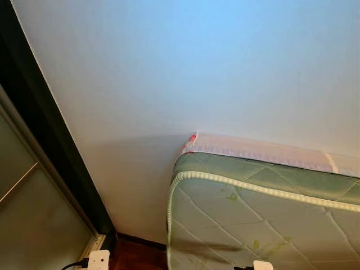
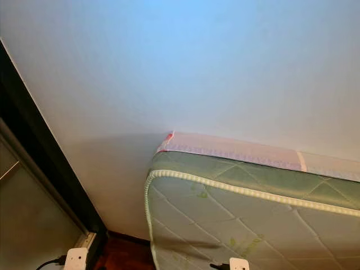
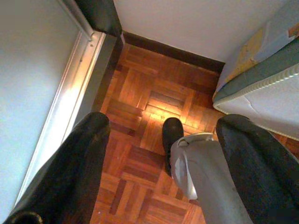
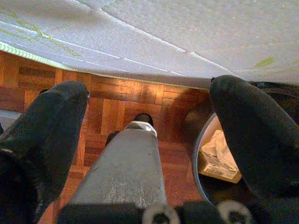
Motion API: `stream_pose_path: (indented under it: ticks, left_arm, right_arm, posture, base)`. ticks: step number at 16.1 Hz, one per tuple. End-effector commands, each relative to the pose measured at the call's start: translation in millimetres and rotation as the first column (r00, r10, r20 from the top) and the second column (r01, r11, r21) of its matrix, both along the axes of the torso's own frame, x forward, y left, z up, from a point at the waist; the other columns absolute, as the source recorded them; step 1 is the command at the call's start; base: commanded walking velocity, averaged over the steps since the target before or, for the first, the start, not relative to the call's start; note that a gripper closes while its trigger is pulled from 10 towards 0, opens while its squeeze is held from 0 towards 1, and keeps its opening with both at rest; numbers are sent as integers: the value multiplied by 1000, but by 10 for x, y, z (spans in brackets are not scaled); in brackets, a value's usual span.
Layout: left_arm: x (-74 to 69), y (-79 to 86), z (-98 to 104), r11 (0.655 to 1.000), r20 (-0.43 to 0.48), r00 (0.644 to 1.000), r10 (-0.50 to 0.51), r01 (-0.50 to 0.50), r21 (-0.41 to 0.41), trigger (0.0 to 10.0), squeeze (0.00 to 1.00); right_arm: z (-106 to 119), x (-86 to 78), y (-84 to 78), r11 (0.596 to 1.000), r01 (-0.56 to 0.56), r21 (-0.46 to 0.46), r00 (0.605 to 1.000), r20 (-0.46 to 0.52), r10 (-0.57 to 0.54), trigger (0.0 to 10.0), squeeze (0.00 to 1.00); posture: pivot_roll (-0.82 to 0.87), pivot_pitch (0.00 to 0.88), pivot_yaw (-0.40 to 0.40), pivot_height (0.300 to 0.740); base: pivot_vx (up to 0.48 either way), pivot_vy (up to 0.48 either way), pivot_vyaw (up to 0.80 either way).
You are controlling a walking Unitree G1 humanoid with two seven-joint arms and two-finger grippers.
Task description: Clean up the room
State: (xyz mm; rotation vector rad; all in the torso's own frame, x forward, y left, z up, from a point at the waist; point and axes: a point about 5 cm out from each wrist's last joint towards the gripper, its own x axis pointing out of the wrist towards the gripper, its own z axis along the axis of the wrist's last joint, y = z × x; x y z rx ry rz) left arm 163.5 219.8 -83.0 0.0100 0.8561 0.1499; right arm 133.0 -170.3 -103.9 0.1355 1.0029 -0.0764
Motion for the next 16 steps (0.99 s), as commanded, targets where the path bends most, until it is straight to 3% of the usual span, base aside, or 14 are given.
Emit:
stream_pose_path:
  ticks: [1, 9, 16]
  left_arm:
    - [221, -147, 25, 995, -105, 989, -104, 103, -12, 10000, 0]
    - [226, -144, 29, 995, -102, 990, -100, 99, -11, 10000, 0]
    - [231, -147, 30, 996, -101, 991, -90, 89, -15, 10000, 0]
  right_arm:
    - [271, 506, -556, 999, 22, -29, 999, 49, -20, 10000, 0]
    - [273, 511, -556, 999, 21, -28, 999, 48, -20, 10000, 0]
    - [277, 519, -559, 999, 22, -28, 999, 49, -21, 10000, 0]
  posture:
    - [61, 0, -65, 740]
    - [65, 0, -70, 740]
    - [68, 0, -75, 740]
  base:
    - [0, 0, 0]
    - [0, 0, 0]
    - [-256, 0, 0]
